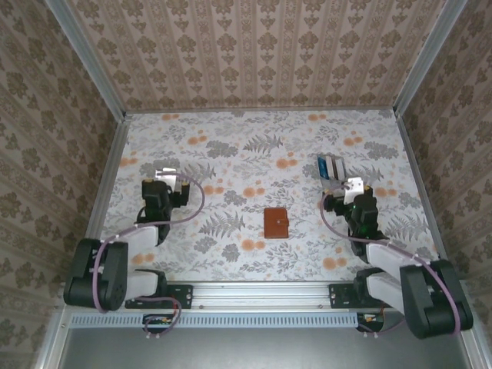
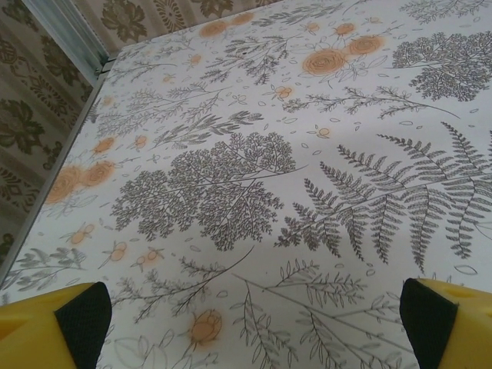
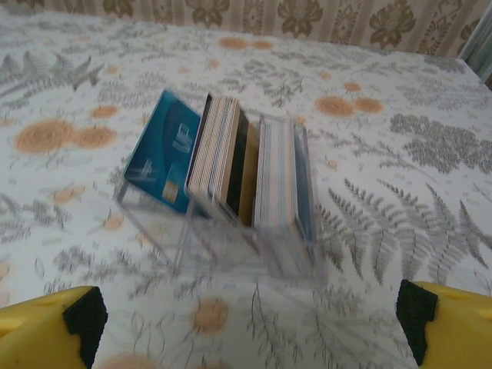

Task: Put the credit cards into the card holder
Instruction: Reset both arms

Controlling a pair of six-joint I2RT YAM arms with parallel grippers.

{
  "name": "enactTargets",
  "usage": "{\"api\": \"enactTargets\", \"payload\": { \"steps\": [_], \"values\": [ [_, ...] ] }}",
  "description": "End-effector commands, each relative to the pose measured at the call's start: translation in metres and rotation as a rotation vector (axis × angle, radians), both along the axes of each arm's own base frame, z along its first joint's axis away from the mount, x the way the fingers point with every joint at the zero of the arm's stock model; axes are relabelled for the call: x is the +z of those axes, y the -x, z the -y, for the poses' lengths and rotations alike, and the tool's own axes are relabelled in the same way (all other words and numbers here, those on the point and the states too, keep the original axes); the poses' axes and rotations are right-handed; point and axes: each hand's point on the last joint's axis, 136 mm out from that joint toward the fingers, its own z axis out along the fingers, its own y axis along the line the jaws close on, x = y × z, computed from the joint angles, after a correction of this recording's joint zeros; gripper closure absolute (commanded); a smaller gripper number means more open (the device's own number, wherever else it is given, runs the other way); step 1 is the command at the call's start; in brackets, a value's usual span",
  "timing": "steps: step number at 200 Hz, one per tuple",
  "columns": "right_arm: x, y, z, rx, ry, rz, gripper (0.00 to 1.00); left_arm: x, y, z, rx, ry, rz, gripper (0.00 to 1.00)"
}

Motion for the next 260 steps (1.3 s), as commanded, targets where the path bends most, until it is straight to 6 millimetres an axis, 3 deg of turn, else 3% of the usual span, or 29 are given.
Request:
{"api": "enactTargets", "payload": {
  "steps": [1, 19, 36, 51, 90, 260],
  "values": [
    [0.037, -0.025, -0.002, 0.036, -0.093, 0.146, 0.00, 0.030, -0.017, 0.003, -0.012, 0.016, 0.150, 0.00],
    [0.033, -0.039, -0.001, 0.033, -0.110, 0.153, 0.00, 0.023, -0.022, -0.007, 0.017, 0.017, 0.182, 0.00],
    [0.008, -0.051, 0.005, -0.001, -0.115, 0.131, 0.00, 0.011, -0.020, -0.021, 0.079, 0.049, 0.214, 0.00],
    [0.002, -0.054, 0.010, -0.026, -0.115, 0.114, 0.00, 0.012, -0.019, -0.026, 0.098, 0.048, 0.258, 0.00],
    [-0.005, -0.076, 0.009, -0.033, -0.111, -0.011, 0.00, -0.002, -0.041, -0.033, 0.106, 0.102, 0.087, 0.00],
    [-0.006, -0.074, 0.008, -0.036, -0.099, -0.010, 0.00, -0.002, -0.043, -0.033, 0.087, 0.124, 0.083, 0.00]
  ]
}}
